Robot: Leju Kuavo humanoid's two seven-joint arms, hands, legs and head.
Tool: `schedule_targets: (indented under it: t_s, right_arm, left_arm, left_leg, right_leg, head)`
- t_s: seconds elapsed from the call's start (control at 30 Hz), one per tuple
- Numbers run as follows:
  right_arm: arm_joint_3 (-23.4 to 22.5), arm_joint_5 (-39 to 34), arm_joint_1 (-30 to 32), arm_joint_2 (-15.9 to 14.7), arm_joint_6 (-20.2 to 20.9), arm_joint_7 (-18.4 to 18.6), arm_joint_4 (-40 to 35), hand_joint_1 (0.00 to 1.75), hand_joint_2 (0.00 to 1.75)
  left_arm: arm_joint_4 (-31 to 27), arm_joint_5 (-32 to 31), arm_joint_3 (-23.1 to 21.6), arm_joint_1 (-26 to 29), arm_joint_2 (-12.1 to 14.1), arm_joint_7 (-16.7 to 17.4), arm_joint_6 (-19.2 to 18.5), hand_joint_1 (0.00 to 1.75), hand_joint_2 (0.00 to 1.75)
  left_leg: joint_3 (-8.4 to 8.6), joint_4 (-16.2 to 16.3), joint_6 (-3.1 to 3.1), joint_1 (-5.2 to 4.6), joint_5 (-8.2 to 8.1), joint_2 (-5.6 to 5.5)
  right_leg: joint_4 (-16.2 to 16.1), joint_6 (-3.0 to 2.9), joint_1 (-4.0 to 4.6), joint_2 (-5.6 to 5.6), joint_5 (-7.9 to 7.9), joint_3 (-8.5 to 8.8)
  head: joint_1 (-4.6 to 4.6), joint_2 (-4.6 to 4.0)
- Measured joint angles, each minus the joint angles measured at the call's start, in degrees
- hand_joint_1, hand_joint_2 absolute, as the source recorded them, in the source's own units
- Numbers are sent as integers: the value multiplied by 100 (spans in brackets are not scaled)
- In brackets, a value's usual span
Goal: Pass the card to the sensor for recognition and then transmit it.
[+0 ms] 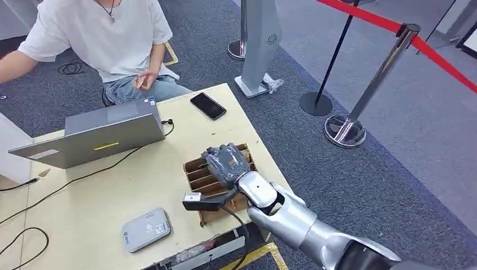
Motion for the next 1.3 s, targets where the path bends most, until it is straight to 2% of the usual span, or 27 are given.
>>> schedule_targets:
  t_s: [0.3, 0.5, 0.67, 0.9, 1.3]
  right_arm:
    - [-164, 199, 162, 0, -1309, -380, -734, 175, 175]
    - [-286, 182, 156, 2, -1782, -594, -1169, 175, 175]
    - [-286, 177, -69, 136, -2200, -767, -1156, 175, 175]
    - [-286, 545, -784, 553, -2877, -752, -205, 175, 175]
    - [-282, 721, -2119, 1464, -3043, -636, 2043, 175, 175]
  left_arm:
    - [0, -37, 0, -3, 0, -61, 6, 0, 0]
    - [0, -52, 0, -4, -2, -68, 15, 0, 0]
    - [0, -68, -4, -16, -9, -66, 17, 0, 0]
    - [0, -107, -13, -54, -31, -55, 57, 0, 0]
    - [0, -72, -20, -84, -35, 20, 59, 0, 0]
  left_leg:
    - [0, 0, 2, 0, -2, 1]
    - [-1, 0, 3, 0, -2, 1]
    - [-2, 0, 3, 0, -2, 2]
    - [1, 0, -1, 1, 2, 3]
    - [0, 0, -3, 1, 3, 1]
  right_leg:
    - [0, 2, 0, 0, -2, -1]
    - [0, 2, 0, 0, -2, 1]
    - [1, 2, 0, 1, -2, 1]
    - [5, -1, 0, 2, 1, 2]
    - [6, -1, 0, 2, 0, 0]
  head:
    - [0, 0]
    - [0, 0]
    - [-2, 0]
    - [-2, 0]
    - [0, 0]
